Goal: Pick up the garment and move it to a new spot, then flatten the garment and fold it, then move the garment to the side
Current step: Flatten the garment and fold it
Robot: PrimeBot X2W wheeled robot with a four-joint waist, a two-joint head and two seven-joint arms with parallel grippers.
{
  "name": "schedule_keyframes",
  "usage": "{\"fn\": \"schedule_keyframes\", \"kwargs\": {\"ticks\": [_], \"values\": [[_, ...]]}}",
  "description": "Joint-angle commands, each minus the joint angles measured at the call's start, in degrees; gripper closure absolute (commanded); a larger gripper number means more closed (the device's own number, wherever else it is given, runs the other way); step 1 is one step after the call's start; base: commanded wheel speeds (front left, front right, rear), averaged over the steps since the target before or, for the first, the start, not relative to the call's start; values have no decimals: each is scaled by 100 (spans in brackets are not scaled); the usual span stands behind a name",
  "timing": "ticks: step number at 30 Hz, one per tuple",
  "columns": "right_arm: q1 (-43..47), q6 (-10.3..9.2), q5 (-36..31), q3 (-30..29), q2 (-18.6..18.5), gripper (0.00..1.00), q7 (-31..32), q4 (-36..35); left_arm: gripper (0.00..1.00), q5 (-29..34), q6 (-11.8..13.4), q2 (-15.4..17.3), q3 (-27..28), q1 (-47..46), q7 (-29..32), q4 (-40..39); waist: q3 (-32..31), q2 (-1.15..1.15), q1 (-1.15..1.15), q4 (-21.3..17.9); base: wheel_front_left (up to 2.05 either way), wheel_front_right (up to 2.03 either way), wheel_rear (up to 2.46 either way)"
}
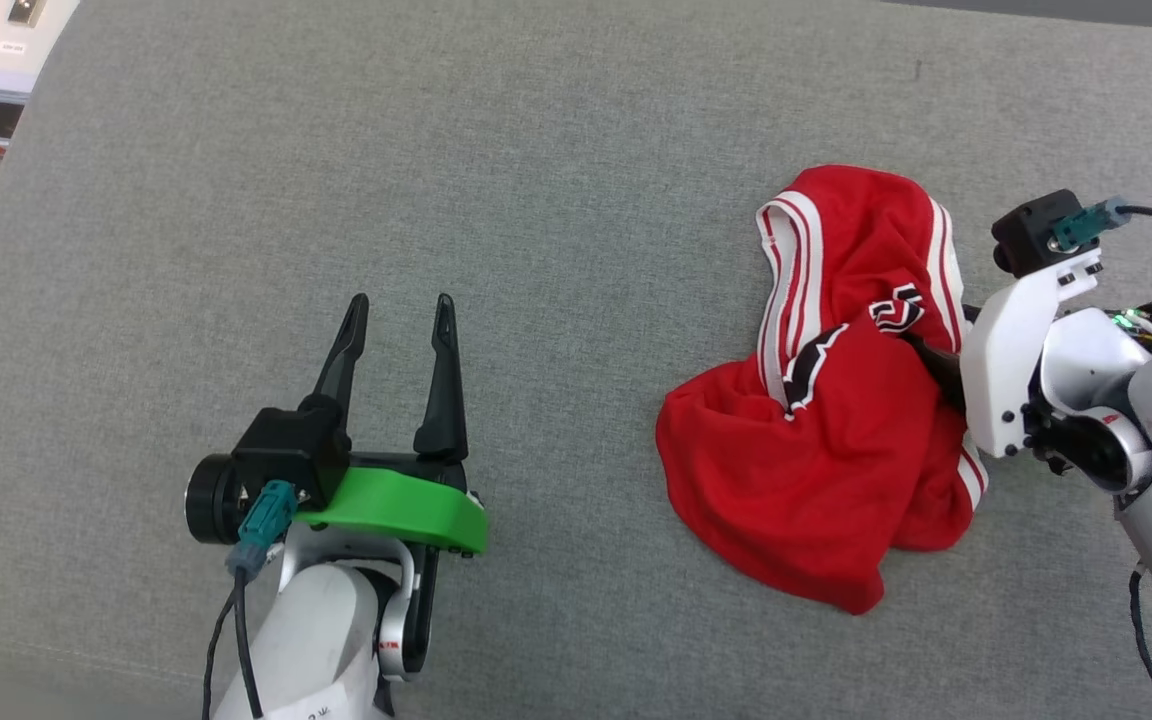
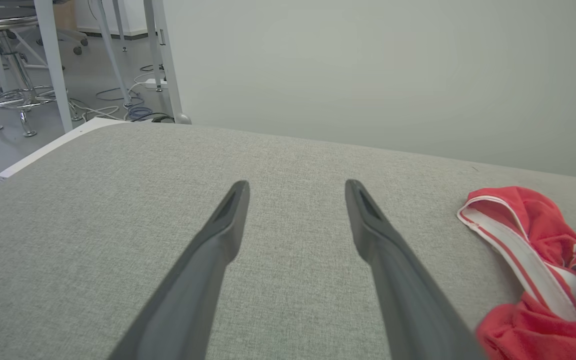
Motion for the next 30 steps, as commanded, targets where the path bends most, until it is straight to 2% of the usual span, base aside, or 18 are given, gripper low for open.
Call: {"fn": "schedule_keyframes", "kwargs": {"ticks": [1, 5, 6, 7, 8, 13, 16, 19, 25, 30], "values": [[39, -2, 164, 167, 15, 0, 223, 180, 0, 22, -25, -49, 5, -116, -52, 27, 125, 0, 0, 119, 0, 0, 0], [49, -2, 417, 434, -30, 0, 705, 473, 0, 4, -33, -80, 17, -134, -87, 106, 138, 0, 0, 135, 0, 0, 0], [43, -2, 482, 479, -27, 54, 774, 504, 0, 2, -36, -87, 19, -139, -94, 127, 132, 0, 0, 137, 0, 0, 0], [31, -2, 518, 508, -28, 87, 794, 515, 0, 2, -38, -91, 21, -141, -99, 143, 122, 0, 0, 134, 0, 0, 0], [10, -2, 556, 541, -34, 100, 812, 525, 0, 3, -38, -94, 24, -142, -104, 160, 101, 0, 0, 125, 0, 0, 0], [-208, -2, 585, 361, -108, 100, 353, 461, 0, 19, -35, -56, 47, -81, -116, 227, -107, 0, 0, 42, 0, 0, 0], [-207, -2, 524, -78, -158, 100, -111, 334, 0, 9, -22, 23, 78, 43, -115, 250, -363, 0, 0, -107, 0, 0, 0], [-19, -2, 417, -427, -239, 100, -323, 180, 0, -2, 0, 79, 93, 145, -85, 244, -530, 0, 0, -224, 0, 0, 0], [934, -2, 47, -1380, -335, 100, -515, -337, 0, -38, 52, 189, 128, 358, 16, 191, -857, 0, 0, -466, 0, 0, 0], [2444, -2, -439, -2453, 48, 100, -215, -1074, 0, -73, 91, 275, 142, 547, 121, 130, -1087, 0, 0, -636, 0, 0, 0]]}}
